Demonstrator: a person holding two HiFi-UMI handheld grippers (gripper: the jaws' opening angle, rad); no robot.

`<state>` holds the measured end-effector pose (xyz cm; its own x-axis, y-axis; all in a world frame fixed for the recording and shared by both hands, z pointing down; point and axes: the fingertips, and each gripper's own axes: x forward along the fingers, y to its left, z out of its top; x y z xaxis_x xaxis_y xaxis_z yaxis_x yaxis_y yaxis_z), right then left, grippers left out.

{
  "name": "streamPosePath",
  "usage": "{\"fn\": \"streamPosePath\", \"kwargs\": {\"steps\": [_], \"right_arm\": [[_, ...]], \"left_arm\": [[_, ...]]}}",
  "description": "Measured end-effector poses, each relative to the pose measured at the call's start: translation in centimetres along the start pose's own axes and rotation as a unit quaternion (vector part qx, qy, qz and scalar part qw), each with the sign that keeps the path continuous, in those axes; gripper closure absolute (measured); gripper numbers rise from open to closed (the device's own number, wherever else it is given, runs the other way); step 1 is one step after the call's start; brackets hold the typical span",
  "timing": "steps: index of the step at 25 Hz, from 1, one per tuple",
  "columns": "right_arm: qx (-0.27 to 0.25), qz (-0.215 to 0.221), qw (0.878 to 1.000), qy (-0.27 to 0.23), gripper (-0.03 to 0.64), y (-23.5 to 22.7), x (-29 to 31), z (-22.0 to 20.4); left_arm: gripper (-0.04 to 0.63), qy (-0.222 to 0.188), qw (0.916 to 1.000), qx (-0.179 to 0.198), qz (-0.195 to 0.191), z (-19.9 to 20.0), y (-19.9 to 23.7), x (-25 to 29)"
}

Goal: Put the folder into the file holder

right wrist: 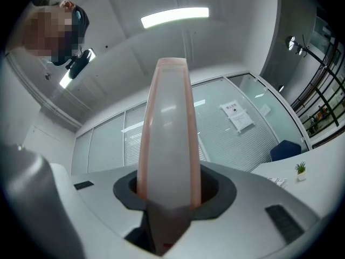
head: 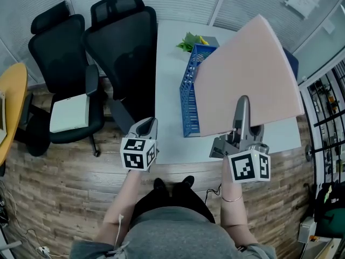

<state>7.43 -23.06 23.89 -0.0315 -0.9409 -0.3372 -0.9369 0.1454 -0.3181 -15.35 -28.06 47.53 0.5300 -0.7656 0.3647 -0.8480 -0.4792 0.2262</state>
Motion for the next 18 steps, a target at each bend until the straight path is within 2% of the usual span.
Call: {"fn": "streamPosePath", "kwargs": {"steps": [9,18], "right_arm": [[-0.022,-0.001,1.0,0.018,0.456,-0.1,2.2,-2.2],[-0.065,-0.007,0.997,0.035,0.456,0.6,4.1,-4.8]], "left_arm": [[0.56,0.006,0.9999,-0.008,0.009,-0.1,1.1,0.8],[0.56,0.01,0.9996,-0.017,0.022,-0.6,2.4,0.8]]}}
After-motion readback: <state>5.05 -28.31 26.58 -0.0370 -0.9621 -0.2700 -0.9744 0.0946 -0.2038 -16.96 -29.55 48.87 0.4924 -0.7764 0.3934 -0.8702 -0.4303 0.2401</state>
